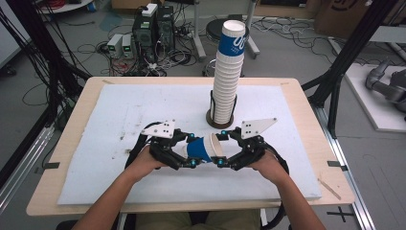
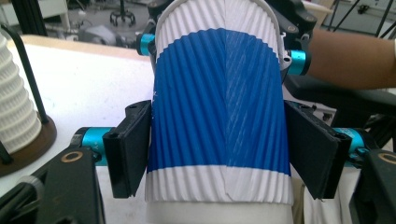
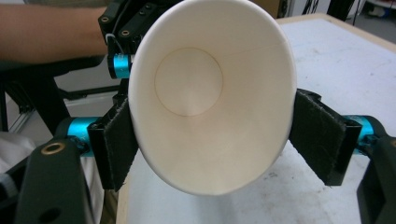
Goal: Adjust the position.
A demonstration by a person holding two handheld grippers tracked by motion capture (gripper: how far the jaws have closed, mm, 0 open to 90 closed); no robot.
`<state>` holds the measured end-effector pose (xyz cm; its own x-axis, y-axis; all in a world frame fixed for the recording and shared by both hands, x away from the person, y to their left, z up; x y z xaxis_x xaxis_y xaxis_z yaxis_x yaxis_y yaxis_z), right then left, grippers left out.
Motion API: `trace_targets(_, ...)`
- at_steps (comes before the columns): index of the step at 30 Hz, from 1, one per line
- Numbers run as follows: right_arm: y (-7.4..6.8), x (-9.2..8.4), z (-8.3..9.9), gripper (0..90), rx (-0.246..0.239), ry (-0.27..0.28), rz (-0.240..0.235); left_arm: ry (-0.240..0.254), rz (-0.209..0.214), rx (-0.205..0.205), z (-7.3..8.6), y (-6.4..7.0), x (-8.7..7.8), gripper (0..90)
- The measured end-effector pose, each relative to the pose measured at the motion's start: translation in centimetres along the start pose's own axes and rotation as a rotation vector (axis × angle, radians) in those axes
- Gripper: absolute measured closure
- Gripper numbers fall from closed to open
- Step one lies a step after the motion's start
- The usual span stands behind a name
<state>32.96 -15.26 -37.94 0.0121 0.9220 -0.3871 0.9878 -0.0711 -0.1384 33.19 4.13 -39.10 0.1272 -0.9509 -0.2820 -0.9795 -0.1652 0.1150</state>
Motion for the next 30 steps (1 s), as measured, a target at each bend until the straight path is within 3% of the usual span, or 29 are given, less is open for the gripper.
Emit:
trace_targets(3, 0.1, 0.1, 0.2, 22.0, -0.001, -0.035, 0.009, -0.045, -0.053, 0.021, 0.0, 0.1, 0.1, 25.9)
trace_targets(4, 0.1, 0.1, 0.2, 22.0, 0.001, -0.048, 0.011, -0.061, -0.073, 0.025, 0.0, 0.1, 0.1, 21.6)
trace_targets(6, 0.1, 0.2, 0.3, 22.0, 0.005, -0.080, 0.017, -0.116, -0.106, 0.052, -0.1, 0.0, 0.1, 18.2)
trace_targets(10, 0.0, 0.6, 0.2, 22.0, -0.035, -0.189, 0.055, -0.229, -0.123, 0.108, 0.0, 0.0, 0.2, 18.4)
trace_targets(15, -0.3, 1.6, -0.2, 22.0, -0.071, -0.261, 0.063, -0.308, -0.116, 0.152, 0.5, 0.5, 1.2, 18.4)
trace_targets(20, -0.4, 2.4, -0.1, 22.0, -0.093, -0.319, 0.058, -0.342, -0.105, 0.176, 0.8, 0.7, 1.7, 19.7)
trace_targets(30, -0.4, 2.7, 0.0, 22.0, -0.102, -0.341, 0.049, -0.360, -0.088, 0.183, 1.0, 0.7, 1.9, 25.2)
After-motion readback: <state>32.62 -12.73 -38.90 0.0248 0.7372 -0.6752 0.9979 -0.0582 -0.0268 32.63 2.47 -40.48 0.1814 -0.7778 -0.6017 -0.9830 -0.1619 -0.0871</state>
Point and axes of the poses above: each handheld gripper's, and its own axes: x roughly forward along the jaws, z roughly out of its underside, y roughly to its right, the point moved 5 cm from there along x, roughly forward along the jaws, and after that the axes turned 6 degrees about -z, right-handed, at the moved point
